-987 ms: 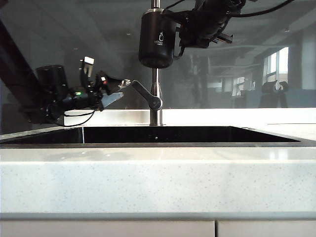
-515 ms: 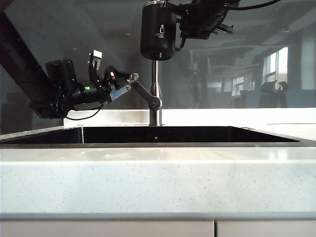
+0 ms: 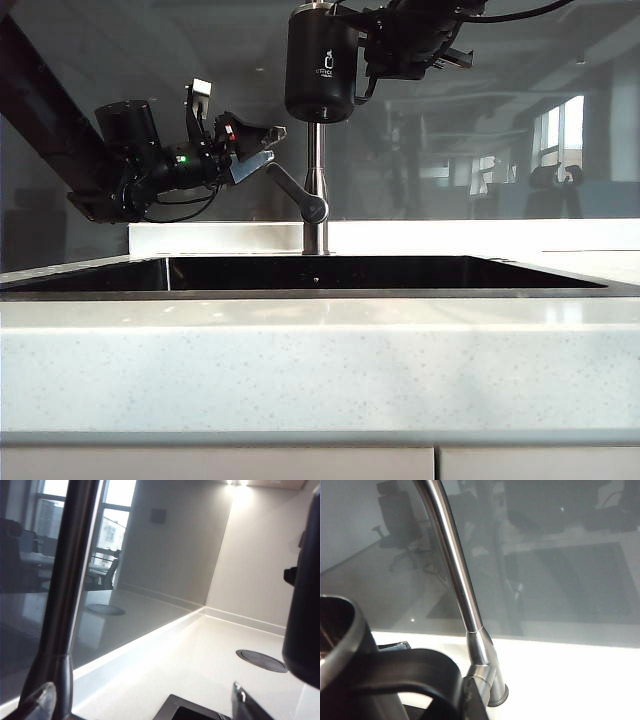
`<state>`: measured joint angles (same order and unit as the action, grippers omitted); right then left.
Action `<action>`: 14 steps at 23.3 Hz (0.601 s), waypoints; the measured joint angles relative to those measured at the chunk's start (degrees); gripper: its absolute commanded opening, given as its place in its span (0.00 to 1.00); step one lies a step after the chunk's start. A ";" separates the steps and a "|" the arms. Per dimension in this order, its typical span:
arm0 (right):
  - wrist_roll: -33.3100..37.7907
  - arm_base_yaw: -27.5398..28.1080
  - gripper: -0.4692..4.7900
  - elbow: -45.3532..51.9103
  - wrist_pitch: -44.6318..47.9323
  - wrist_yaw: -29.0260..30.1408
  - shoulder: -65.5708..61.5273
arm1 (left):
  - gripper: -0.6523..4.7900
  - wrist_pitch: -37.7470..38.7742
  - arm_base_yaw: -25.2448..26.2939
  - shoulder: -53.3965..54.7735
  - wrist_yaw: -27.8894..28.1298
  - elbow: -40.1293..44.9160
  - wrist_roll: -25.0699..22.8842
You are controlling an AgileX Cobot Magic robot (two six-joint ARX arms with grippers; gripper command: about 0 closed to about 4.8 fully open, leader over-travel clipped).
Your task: Pick up the mug next to the sink, go to the faucet to get some water, pour the water into the sink, and finally put the mug back to its place.
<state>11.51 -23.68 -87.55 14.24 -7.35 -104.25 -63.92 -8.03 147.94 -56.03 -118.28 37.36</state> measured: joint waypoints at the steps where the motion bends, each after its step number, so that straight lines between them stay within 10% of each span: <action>1: 0.00 0.00 0.08 0.00 0.00 0.00 0.00 | 1.00 0.11 0.00 0.02 -0.20 0.00 0.02; 14: 0.00 -0.33 0.08 0.00 0.02 0.96 0.00 | 1.00 4.17 0.07 0.09 -4.02 -0.13 0.79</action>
<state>11.51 -24.01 -87.55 14.26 -6.39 -104.25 -59.75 -7.97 148.03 -60.05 -118.41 38.15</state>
